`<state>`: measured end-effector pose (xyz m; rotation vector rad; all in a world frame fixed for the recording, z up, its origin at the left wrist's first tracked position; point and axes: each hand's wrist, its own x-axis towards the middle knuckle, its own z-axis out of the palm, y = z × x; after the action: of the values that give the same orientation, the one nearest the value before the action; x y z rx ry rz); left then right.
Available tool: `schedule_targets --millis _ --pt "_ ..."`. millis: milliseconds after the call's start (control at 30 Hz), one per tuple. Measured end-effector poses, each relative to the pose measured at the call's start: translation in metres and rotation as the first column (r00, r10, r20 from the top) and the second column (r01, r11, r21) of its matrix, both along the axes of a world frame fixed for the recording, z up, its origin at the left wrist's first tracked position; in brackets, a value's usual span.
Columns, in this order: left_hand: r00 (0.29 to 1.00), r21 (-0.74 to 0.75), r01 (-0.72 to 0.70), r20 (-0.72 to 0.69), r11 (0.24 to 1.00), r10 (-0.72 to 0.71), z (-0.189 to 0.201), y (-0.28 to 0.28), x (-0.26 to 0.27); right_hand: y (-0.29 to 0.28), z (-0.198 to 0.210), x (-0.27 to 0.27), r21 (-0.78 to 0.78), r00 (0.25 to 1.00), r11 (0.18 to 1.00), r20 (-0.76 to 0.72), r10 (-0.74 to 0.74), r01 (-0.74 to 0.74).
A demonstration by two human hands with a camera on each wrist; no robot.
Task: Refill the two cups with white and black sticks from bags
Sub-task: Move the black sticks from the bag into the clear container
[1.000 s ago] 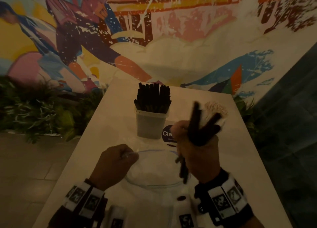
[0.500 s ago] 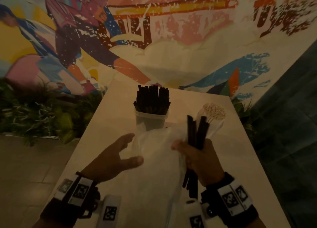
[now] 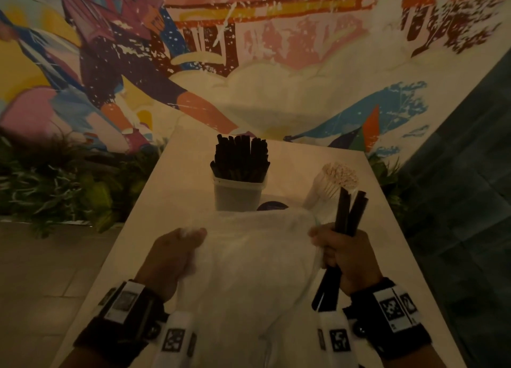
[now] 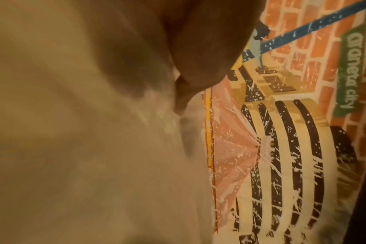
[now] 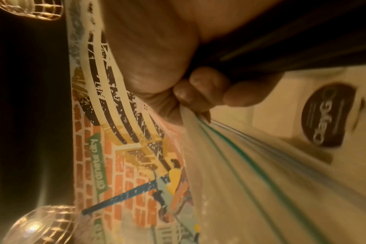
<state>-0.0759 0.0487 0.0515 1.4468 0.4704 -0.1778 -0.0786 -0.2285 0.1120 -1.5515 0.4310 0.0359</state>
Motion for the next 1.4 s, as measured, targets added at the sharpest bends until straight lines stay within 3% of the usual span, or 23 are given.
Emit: schedule_targets --millis 100,167,267,333,433,600,733,800,867,933,1000,1067,1100,1167,1300,1400 --pt "0.999 -0.012 -0.044 -0.014 0.999 0.044 -0.014 0.006 0.001 0.000 -0.025 -0.007 0.045 0.992 0.999 -0.124 -0.011 0.017" --pt "0.996 -0.071 -0.093 -0.026 0.993 0.091 -0.020 0.004 0.000 0.009 -0.040 -0.021 0.039 0.952 0.991 -0.277 0.131 -0.125" --pt "0.985 -0.210 -0.166 -0.085 0.963 0.151 -0.027 0.000 -0.001 0.026 -0.065 -0.038 0.026 0.827 0.945 -0.477 0.297 -0.325" --pt "0.973 -0.282 -0.214 -0.145 0.935 0.179 -0.031 -0.005 -0.003 0.034 -0.081 -0.041 0.015 0.807 0.941 -0.510 0.298 -0.338" --pt "0.959 -0.299 -0.251 -0.204 0.921 0.195 -0.034 -0.001 -0.005 0.027 -0.083 -0.036 -0.003 0.838 0.951 -0.475 0.270 -0.308" --pt "0.964 0.090 -0.173 -0.186 0.981 0.188 -0.035 0.029 0.001 -0.022 -0.061 -0.025 0.175 0.922 0.954 -0.265 0.282 -0.242" --pt "0.977 -0.126 -0.100 -0.198 0.987 0.074 -0.036 0.033 -0.008 -0.020 -0.063 -0.026 0.207 0.935 0.952 -0.231 0.269 -0.223" --pt "0.953 -0.099 0.020 -0.298 0.995 -0.049 -0.037 0.037 -0.015 -0.016 -0.069 -0.031 0.234 0.935 0.953 -0.252 0.251 -0.193" --pt "0.881 -0.018 0.170 -0.446 0.985 -0.161 -0.033 0.037 -0.023 -0.014 -0.075 -0.037 0.257 0.934 0.955 -0.281 0.222 -0.150" --pt "0.825 -0.004 0.232 -0.529 0.973 -0.199 -0.029 0.031 -0.029 -0.011 -0.080 -0.041 0.262 0.930 0.954 -0.293 0.223 -0.146" --pt "0.870 0.000 0.197 -0.460 0.980 -0.175 -0.027 0.021 -0.034 -0.008 -0.079 -0.044 0.257 0.922 0.948 -0.286 0.262 -0.190" --pt "0.951 0.096 0.117 -0.297 0.988 -0.084 -0.024 0.013 -0.038 -0.012 -0.074 -0.046 0.252 0.922 0.938 -0.244 0.300 -0.239" --pt "0.977 0.234 0.108 -0.206 0.966 -0.059 -0.022 0.012 -0.039 -0.017 -0.070 -0.047 0.256 0.927 0.935 -0.219 0.304 -0.246" --pt "0.994 0.523 0.112 -0.053 0.845 -0.098 -0.016 0.012 -0.040 -0.033 -0.063 -0.052 0.246 0.924 0.929 -0.198 0.327 -0.276" --pt "0.985 0.628 0.157 -0.049 0.762 -0.163 -0.025 0.014 -0.050 -0.052 -0.060 -0.063 0.181 0.785 0.864 -0.362 0.503 -0.470" --pt "0.963 0.632 0.252 -0.092 0.733 -0.252 -0.043 0.012 -0.060 -0.049 -0.081 -0.052 0.298 0.852 0.931 -0.412 0.324 -0.210"
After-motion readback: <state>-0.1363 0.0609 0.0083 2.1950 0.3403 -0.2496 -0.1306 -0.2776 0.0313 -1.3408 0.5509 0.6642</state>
